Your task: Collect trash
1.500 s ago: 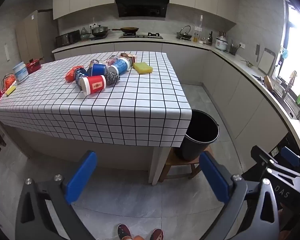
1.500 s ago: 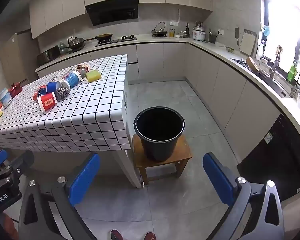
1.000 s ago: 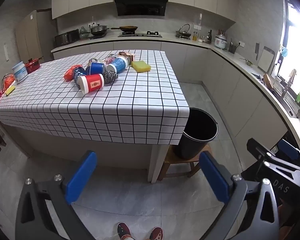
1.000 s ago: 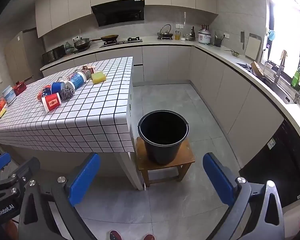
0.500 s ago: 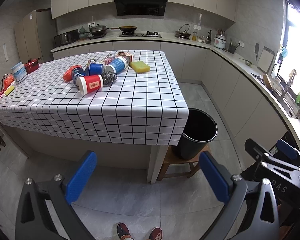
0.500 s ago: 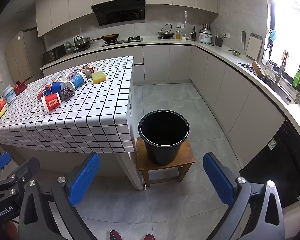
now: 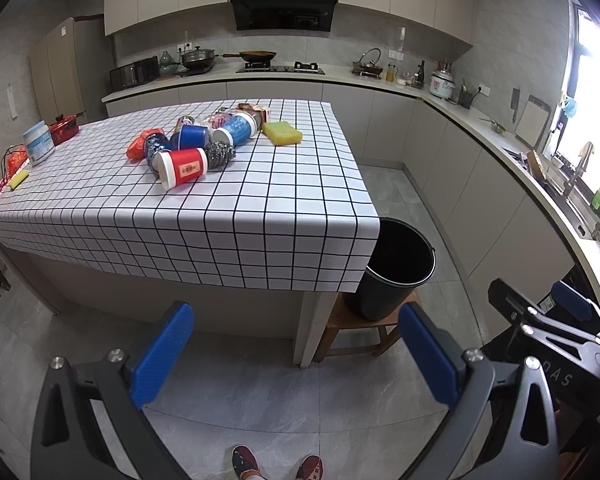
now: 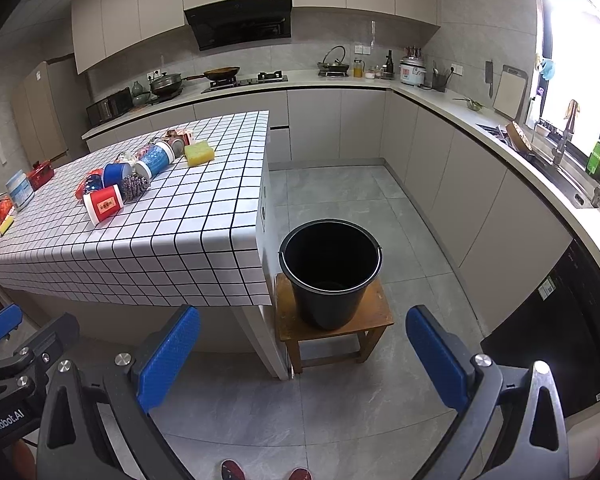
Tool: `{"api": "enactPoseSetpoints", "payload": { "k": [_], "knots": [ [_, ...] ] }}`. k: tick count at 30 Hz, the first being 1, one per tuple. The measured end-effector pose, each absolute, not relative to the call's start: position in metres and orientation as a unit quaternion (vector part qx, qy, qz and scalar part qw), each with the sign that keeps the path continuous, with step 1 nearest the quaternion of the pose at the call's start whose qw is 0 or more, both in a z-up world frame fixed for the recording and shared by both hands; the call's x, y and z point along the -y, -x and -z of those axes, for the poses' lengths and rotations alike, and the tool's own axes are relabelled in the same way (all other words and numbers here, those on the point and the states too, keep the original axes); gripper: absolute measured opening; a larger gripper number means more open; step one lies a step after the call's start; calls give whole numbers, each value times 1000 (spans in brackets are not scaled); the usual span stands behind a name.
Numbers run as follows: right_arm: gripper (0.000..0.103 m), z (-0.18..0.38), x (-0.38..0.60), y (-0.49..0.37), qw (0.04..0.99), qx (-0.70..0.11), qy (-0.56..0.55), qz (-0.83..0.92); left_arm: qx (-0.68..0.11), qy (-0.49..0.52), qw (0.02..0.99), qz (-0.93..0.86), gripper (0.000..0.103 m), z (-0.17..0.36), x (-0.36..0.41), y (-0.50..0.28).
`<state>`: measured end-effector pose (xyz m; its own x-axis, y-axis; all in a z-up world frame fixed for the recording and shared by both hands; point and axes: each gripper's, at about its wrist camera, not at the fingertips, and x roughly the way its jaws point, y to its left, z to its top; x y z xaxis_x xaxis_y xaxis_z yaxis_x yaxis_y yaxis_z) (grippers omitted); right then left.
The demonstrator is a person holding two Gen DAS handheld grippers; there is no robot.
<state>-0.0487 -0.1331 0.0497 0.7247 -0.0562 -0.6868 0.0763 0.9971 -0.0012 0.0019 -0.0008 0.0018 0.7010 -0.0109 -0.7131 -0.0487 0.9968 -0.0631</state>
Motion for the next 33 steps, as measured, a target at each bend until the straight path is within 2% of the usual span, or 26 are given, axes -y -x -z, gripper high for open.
{"api": "enactPoseSetpoints", "payload": {
  "k": [33],
  "knots": [
    [103,-44,124,35,925,-377,-18,38,-390,37,920,-9,103,-1,-2,-11]
  ]
}}
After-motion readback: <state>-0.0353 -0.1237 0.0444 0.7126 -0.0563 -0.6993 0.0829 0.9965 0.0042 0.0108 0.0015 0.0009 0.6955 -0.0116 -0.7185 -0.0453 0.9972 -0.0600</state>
